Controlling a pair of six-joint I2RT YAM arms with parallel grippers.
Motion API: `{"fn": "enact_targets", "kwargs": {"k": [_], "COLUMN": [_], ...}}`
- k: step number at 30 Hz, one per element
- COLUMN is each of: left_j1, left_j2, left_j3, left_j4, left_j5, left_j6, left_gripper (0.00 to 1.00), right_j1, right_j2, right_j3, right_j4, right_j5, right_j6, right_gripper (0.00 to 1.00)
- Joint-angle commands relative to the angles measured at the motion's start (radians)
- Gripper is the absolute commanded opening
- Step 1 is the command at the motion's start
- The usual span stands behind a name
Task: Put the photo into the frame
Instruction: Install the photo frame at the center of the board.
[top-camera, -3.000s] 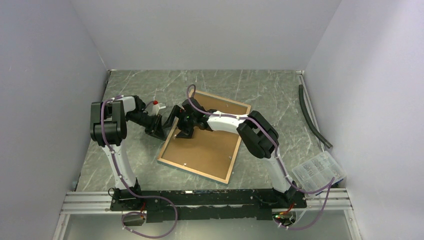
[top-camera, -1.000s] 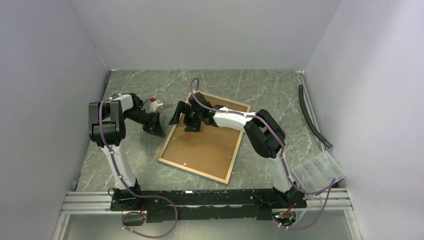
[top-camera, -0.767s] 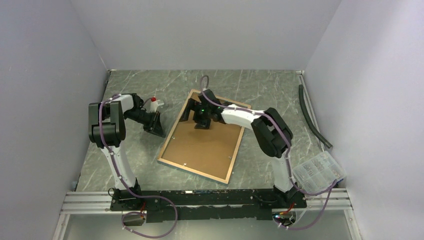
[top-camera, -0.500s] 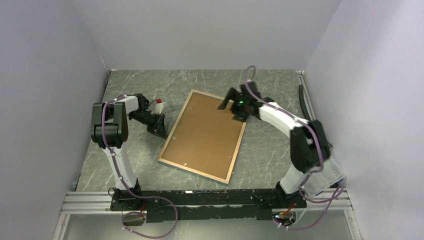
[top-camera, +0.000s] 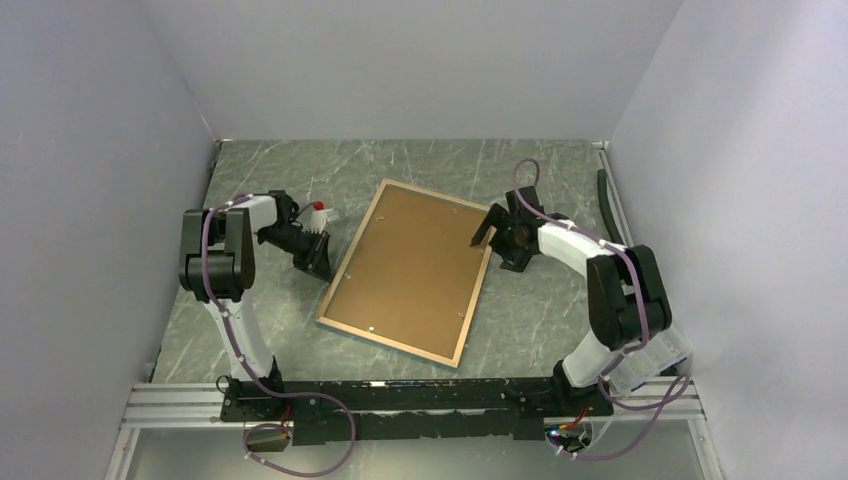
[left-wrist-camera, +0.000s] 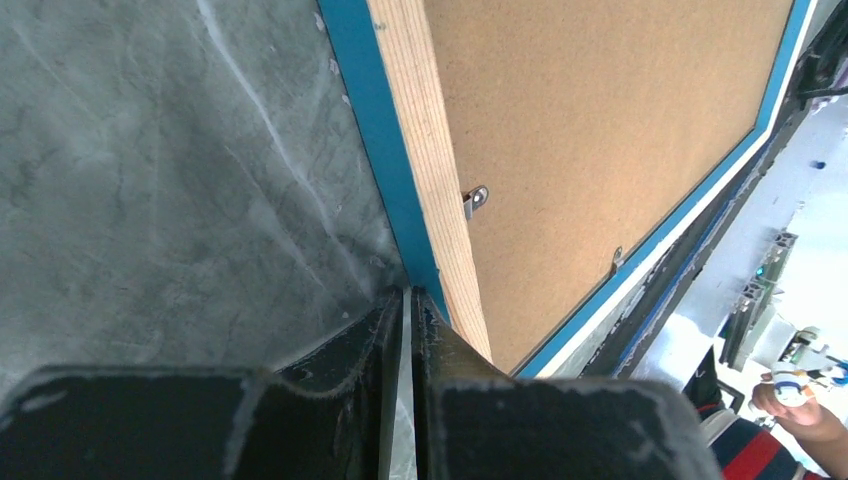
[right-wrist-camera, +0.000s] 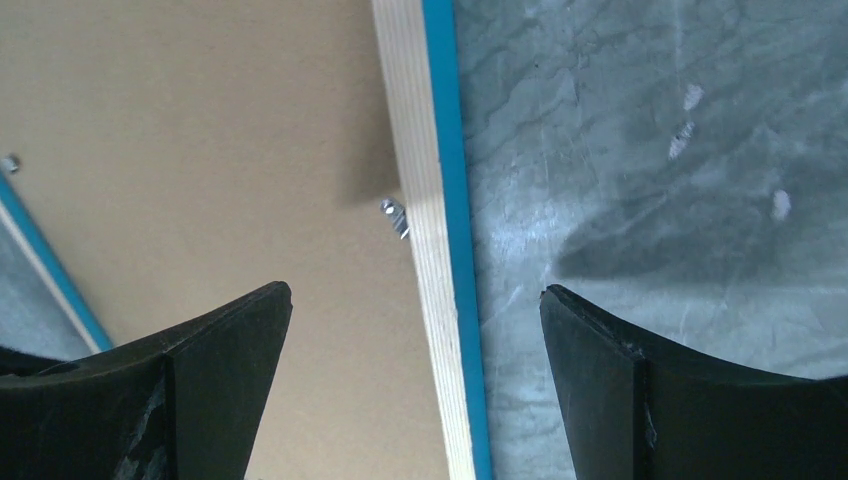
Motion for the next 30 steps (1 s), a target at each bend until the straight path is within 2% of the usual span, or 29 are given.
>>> {"fn": "enact_targets", "kwargs": {"k": [1, 9, 15, 18, 21, 24, 28, 30], "left_j1": [-0.022, -0.142, -0.199, -0.167, -0.037, 0.056, 0.051, 0.027], "left_j2": [-0.048, -0.078, -0.110, -0.128, -0.112, -0.065, 0.021, 0.074], "left_j3": [-0.030, -0.088, -0.099, -0.066, 0.101, 0.218, 0.263, 0.273], "left_j4": [0.012, 0.015, -0.057, -0.101, -0.220, -0.233, -0.120, -0.075], "left_j5": [-0.033, -0.043, -0.033, -0.055, 0.022, 0.107, 0.172, 0.174], "left_j6": [0.038, 0.059, 0.117, 0.132, 0.142, 0.076, -0.096, -0.150], "left_gripper": [0.15, 0.14, 0.17, 0.19, 0.23, 0.28, 0.42, 0.43], "right_j1": [0.002, 0.047, 0.054, 0.054, 0.054, 0.076, 0.129, 0.170], "right_j2": [0.096, 0.231, 0.218, 0.201, 0.132, 0.098, 0.124, 0.168], "right_j3": [0.093, 0.291, 0.258, 0.264, 0.288, 0.302, 0.336, 0.366], "right_j4": [0.068, 0.053, 0.044, 0.008, -0.022, -0.012, 0.031, 0.061], "right_j5": [-0.038, -0.088, -0.075, -0.009, 0.073, 0.110, 0.082, 0.025], "right_j6": [-0.013, -0.018, -0.010, -0.022, -0.014, 0.009, 0.035, 0.053], "right_gripper": [1.00, 1.00, 1.00, 1.00, 1.00, 1.00, 0.98, 0.98]}}
